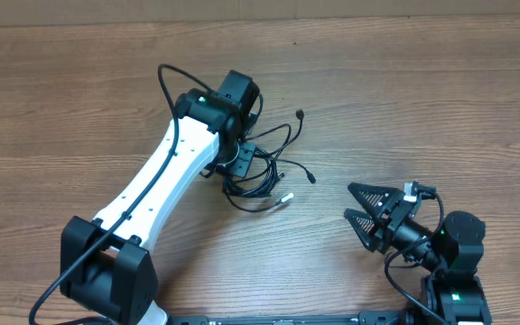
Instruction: Untangle cables
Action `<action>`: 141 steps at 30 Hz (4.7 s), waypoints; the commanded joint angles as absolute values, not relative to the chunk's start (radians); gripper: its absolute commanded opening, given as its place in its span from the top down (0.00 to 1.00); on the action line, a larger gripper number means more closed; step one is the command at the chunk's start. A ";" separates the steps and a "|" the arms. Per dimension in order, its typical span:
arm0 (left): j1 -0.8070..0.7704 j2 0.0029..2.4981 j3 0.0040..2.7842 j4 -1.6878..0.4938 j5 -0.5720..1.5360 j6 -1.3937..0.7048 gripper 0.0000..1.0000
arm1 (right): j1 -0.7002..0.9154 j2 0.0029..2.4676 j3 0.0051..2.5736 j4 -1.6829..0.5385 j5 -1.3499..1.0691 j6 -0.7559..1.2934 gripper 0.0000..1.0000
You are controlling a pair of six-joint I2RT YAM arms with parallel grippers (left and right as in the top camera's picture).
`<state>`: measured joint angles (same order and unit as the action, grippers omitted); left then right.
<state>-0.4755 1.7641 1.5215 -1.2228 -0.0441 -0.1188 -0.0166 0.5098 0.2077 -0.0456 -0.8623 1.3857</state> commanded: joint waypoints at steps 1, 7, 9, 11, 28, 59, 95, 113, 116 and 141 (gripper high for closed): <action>-0.529 1.755 1.573 -1.214 -0.157 -0.089 0.96 | 0.024 0.508 0.224 0.019 -0.855 1.500 0.09; -0.650 1.755 1.599 -1.210 -0.291 -0.091 0.96 | 0.129 0.529 0.224 0.002 -0.659 1.489 0.08; -0.690 1.755 1.606 -1.211 -0.318 -0.093 0.96 | 0.155 0.549 0.224 0.007 -0.620 1.500 0.08; -0.727 1.755 1.613 -1.218 -0.337 -0.093 0.96 | 0.172 0.571 0.224 0.010 -0.594 1.514 0.08; -0.905 1.755 1.619 -1.200 -0.347 -0.189 0.96 | 0.179 0.833 0.224 0.104 -0.594 1.653 0.40; -0.831 1.756 1.618 -1.113 -0.384 -0.748 0.96 | 0.179 0.881 0.381 0.104 -0.780 1.255 0.96; -0.831 1.756 1.618 -0.775 1.064 -0.007 0.96 | 0.179 0.888 0.422 -0.148 -0.356 1.247 0.96; -0.549 1.754 1.619 -0.774 0.929 -0.269 0.96 | 0.179 0.888 0.422 -0.185 -0.476 1.168 0.70; -0.505 1.754 1.618 -0.824 0.732 -0.411 0.96 | 0.179 0.887 0.422 -0.144 -0.524 1.169 0.58; -0.478 1.754 1.618 -1.224 0.096 -1.369 0.14 | 0.179 0.886 0.422 -0.184 -0.524 1.168 0.31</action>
